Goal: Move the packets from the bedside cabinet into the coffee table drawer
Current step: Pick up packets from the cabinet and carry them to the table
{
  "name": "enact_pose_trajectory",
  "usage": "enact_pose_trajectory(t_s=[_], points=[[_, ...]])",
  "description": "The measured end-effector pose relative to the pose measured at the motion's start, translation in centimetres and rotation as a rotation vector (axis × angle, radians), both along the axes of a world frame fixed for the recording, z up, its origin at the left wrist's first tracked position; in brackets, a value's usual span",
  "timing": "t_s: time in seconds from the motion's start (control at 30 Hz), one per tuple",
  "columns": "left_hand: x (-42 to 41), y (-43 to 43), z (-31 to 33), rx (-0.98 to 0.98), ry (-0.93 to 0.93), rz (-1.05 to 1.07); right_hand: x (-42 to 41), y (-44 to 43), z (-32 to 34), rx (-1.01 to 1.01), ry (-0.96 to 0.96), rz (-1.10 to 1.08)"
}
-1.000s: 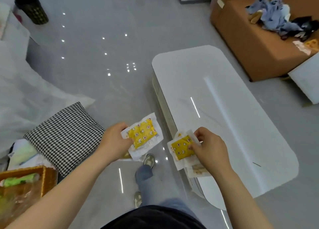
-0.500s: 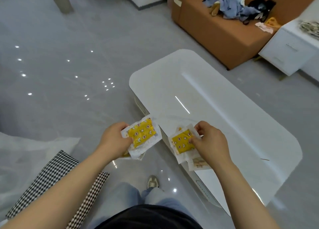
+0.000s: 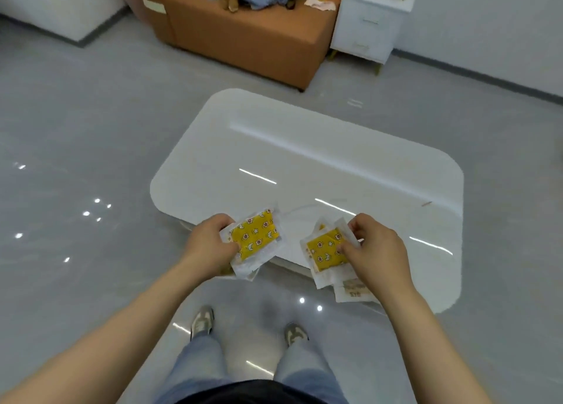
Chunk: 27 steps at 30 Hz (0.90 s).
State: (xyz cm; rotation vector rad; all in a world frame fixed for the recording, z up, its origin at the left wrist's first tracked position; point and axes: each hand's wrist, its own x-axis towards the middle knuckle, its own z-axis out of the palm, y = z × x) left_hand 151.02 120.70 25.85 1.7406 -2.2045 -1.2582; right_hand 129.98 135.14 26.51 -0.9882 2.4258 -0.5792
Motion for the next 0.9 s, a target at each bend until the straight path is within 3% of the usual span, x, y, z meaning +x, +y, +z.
enact_pose_trajectory(t_s=[0.3,0.9], points=[[0.6,-7.0,-5.1,0.051,-0.003,-0.297,7.3,0.2,-3.2,-0.023,-0.038,-0.387],[-4.5,-8.2,-30.0,0.040,0.145,-0.287,4.3,0.5,-24.3,-0.108,0.094,-0.458]])
